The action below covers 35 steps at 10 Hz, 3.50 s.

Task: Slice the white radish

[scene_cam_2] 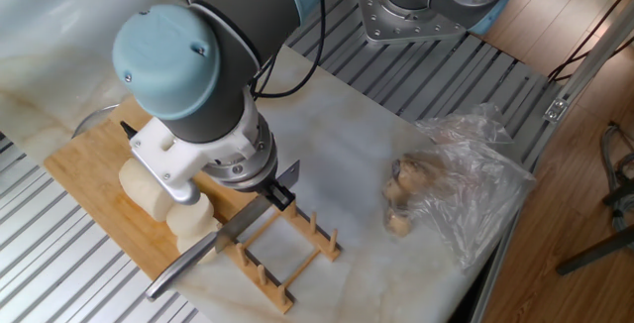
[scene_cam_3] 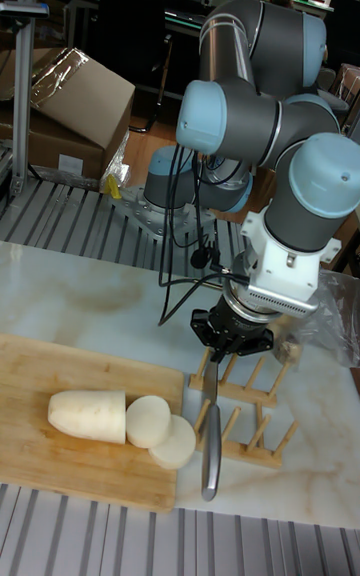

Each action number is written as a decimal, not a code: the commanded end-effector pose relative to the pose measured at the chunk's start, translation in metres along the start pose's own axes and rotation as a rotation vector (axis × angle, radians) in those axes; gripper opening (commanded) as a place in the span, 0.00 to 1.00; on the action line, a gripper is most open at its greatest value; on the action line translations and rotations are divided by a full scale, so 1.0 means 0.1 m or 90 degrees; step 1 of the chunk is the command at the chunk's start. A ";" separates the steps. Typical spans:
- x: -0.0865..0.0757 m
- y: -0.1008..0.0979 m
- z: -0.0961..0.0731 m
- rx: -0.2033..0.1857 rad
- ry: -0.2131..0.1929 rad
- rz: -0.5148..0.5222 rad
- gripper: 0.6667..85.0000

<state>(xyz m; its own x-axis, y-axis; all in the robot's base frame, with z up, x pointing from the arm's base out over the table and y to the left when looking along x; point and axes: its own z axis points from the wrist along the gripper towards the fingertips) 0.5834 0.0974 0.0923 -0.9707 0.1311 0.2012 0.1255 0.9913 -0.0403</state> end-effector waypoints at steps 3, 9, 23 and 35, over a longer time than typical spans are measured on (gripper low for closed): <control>0.01 0.06 0.06 -0.012 0.001 -0.003 0.08; 0.03 0.08 0.10 -0.017 0.004 -0.016 0.20; -0.48 0.04 0.06 0.000 -0.076 -0.006 0.21; -0.51 0.03 0.19 0.001 -0.087 -0.002 0.13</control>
<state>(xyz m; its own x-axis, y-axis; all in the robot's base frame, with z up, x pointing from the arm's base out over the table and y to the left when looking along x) 0.6294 0.0912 0.0635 -0.9912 0.1139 0.0674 0.1106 0.9926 -0.0500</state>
